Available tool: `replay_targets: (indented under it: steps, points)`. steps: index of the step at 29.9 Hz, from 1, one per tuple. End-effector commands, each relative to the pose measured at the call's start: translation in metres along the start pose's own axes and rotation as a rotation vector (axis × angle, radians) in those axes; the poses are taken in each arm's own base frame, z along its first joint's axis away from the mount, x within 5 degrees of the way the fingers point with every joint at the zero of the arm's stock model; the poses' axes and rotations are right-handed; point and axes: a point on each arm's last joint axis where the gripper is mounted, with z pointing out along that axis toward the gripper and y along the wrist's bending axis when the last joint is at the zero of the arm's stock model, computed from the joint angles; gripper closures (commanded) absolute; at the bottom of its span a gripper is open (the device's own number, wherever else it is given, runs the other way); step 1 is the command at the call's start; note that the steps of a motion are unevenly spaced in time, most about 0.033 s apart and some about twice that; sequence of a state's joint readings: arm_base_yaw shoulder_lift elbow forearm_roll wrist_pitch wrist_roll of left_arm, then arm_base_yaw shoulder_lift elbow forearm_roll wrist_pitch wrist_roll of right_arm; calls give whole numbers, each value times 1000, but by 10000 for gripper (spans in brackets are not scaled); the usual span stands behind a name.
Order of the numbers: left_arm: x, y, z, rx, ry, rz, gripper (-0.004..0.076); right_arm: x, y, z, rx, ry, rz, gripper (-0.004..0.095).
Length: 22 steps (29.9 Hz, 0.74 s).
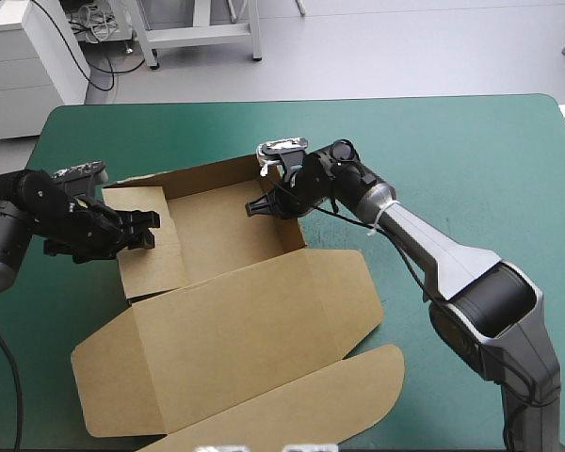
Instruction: Fold the box
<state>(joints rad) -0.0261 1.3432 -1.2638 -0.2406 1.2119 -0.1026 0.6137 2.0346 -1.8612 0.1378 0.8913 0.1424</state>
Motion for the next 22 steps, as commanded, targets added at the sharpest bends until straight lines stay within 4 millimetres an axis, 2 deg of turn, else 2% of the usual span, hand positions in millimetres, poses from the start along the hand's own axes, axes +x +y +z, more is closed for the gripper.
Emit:
replay_targets:
  steps: [1, 10, 22]
  points:
    - [-2, -7, -15, -6, -86, -2, 310, -13, 10, -37, -64, -103, 43, 924]
    - [-4, -5, -10, -29, -68, 3, 328, -12, 15, -39, -113, -79, 79, 924]
    - [-8, -2, -2, -57, -54, 10, 347, -35, 17, -78, -140, -170, 71, 924]
